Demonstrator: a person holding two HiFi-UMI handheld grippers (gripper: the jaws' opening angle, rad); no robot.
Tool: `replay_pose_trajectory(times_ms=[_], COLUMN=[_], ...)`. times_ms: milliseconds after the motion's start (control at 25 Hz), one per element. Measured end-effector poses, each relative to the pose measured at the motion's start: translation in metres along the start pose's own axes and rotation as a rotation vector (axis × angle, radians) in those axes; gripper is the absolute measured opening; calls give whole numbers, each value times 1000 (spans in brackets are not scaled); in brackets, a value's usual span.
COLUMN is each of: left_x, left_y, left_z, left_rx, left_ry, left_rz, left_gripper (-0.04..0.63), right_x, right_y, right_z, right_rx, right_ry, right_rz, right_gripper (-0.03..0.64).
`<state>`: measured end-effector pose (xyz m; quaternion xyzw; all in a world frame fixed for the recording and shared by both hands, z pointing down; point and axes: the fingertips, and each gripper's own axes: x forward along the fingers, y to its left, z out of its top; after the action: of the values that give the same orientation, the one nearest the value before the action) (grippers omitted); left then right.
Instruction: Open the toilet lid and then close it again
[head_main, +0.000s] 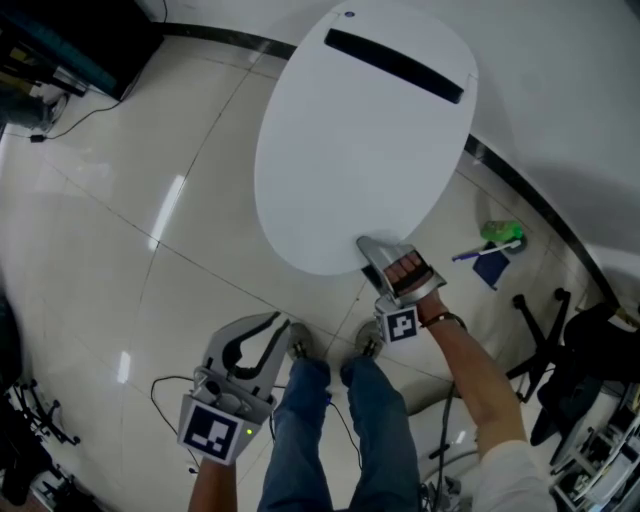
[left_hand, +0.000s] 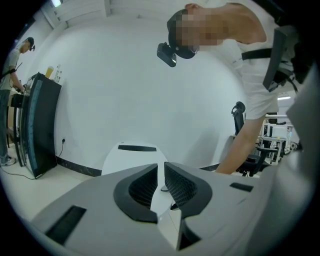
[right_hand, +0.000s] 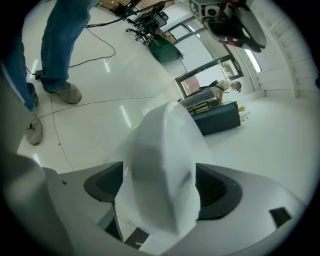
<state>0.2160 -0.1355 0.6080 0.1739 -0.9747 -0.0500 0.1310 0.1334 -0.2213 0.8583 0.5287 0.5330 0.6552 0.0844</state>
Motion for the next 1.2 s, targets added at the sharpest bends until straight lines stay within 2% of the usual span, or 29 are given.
replay_pose_trajectory(times_ms=[120,280,520,640,840,1040,1200], left_x=[-6,-14,-22,-22,-16,4,25], left_y=[0,0,-1,-3,-12,-23,-27], left_z=[-5,-5,14,38,91,145,189], left_rx=[-7,-3,2,14,41,81,104], left_ry=[6,3,-12,-22,-57,-114,-146], left_rz=[-6,-15,-31,-45,-36,-24,-34], left_gripper=[35,35,35,35,35,35,35], right_x=[8,1,-45,-82,-146,-176,-191], right_y=[-10,-12,-66,-112,-214,-311,-405], right_z=[2,6,21,24,10,-41,-102], right_rx=[28,38,86,145,351,560,733], right_ry=[18,20,-11,-33,-96,-158,-225], right_rz=[25,73,67,55,21,19,-70], right_gripper=[448,418,378,343,284,256,235])
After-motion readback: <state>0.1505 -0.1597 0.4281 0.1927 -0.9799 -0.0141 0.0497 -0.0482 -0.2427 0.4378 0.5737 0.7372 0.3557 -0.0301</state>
